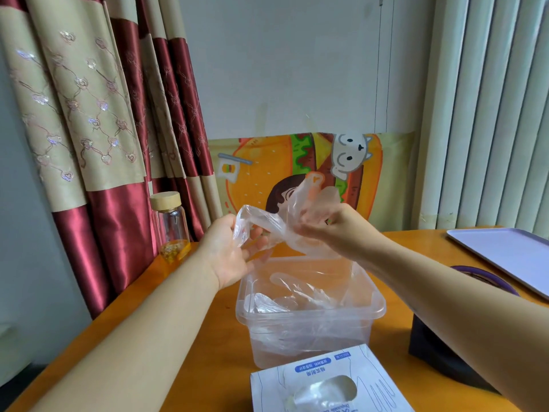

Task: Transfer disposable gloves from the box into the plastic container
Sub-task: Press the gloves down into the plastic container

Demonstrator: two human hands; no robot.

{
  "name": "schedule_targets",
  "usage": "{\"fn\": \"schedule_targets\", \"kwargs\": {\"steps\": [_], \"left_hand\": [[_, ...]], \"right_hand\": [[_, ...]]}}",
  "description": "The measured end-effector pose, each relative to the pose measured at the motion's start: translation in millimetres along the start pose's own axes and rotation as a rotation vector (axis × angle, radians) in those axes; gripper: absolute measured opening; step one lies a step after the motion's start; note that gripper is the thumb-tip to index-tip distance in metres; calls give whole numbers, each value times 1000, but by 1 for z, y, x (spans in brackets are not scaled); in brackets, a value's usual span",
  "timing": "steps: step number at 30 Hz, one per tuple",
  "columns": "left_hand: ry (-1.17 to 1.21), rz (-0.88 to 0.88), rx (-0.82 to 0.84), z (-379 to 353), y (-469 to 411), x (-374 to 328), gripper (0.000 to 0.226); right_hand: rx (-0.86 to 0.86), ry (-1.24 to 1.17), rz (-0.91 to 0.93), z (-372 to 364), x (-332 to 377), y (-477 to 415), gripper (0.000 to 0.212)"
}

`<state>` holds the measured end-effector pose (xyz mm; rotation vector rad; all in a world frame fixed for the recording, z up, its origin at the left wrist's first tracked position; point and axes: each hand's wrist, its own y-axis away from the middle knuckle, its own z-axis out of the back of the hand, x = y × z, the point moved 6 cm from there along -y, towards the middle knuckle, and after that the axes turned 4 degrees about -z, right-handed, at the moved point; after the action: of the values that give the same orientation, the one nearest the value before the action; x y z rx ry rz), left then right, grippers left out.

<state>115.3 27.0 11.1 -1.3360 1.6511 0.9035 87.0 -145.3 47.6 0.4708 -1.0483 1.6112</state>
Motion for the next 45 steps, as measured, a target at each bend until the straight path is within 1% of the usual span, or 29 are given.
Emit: {"fn": "schedule_targets", "kwargs": {"steps": [2, 3, 5, 6, 7, 8, 9, 11, 12, 13, 15, 16, 17, 18, 19, 20, 22, 23, 25, 26, 28, 31, 32, 34, 36, 38, 40, 42, 45], "left_hand": [[-117, -44, -113, 17, -2, -2, 24], [-169, -79, -197, 26, -3, -5, 20], [-268, -220, -340, 40, -1, -20, 17], [-344, -324, -356, 40, 2, -31, 24], [-451, -423, -313, 34, 6, -43, 38], [-574, -487, -208, 22, 9, -52, 56], [-707, -493, -68, 7, 12, -56, 69], [-921, -373, 223, -20, 22, -47, 74], [-986, -290, 327, -27, 26, -39, 73], [-1018, -215, 396, -32, 27, -31, 78], [-1001, -107, 469, -33, 22, -14, 94], [-968, -71, 504, -32, 20, -7, 104], [-909, -43, 530, -31, 19, 0, 113], [-823, -15, 550, -30, 18, 5, 119], [-720, 4, 561, -31, 17, 9, 117], [-621, 2, 553, -33, 18, 12, 105], [-471, -55, 466, -36, 17, 11, 71], [-411, -78, 410, -34, 16, 10, 63], [-325, -113, 312, -28, 12, 8, 54], [-304, -143, 258, -22, 9, 4, 49], [-334, -228, 125, -8, 4, -3, 43], [-476, -332, 6, 8, -3, -8, 48], [-533, -358, -7, 11, -4, -8, 47], [-595, -396, -33, 14, -7, -8, 41], [-614, -413, -49, 16, -11, -7, 36], [-633, -411, -52, 16, -16, -5, 42], [-649, -394, -48, 18, -22, -3, 54], [-657, -371, -47, 23, -26, -4, 59], [-727, -343, -95, 41, -28, -11, 67]], "right_hand": [[9, -44, 59, 11, 6, -1, 35], [60, -87, 76, 15, 9, -1, 25], [227, -169, 79, 12, 11, -1, 22], [302, -206, 62, 8, 11, -1, 20], [353, -235, 40, 6, 10, -2, 17], [387, -256, 20, 4, 11, -2, 15], [414, -258, 7, 2, 12, -4, 17], [478, -233, -6, -3, 17, -3, 26], [506, -208, 3, -6, 21, -1, 29], [532, -207, 12, -9, 23, 1, 37], [561, -282, -26, -10, 18, 1, 65], [581, -342, -48, -10, 14, 0, 70], [596, -403, -63, -8, 15, 2, 61], [596, -443, -72, -6, 15, 3, 44], [597, -476, -102, -4, 13, 3, 30], [590, -509, -142, -3, 10, 5, 30], [549, -511, -181, 0, 3, 1, 44], [522, -539, -203, 1, 0, -2, 49], [492, -666, -352, 2, -11, 0, 57], [486, -760, -402, 3, -14, 4, 55], [490, -913, -390, 3, -19, 9, 50], [547, -953, -297, 3, -23, 18, 49], [517, -949, -290, 5, -26, 18, 48], [385, -910, -251, 13, -31, 14, 62], [208, -701, -169, 21, -30, 11, 74], [69, -404, -46, 25, -21, 7, 58], [26, -242, 48, 23, -10, 3, 44], [43, -158, 90, 20, -5, -1, 47], [60, -62, 57, 21, -11, -12, 57]]}}
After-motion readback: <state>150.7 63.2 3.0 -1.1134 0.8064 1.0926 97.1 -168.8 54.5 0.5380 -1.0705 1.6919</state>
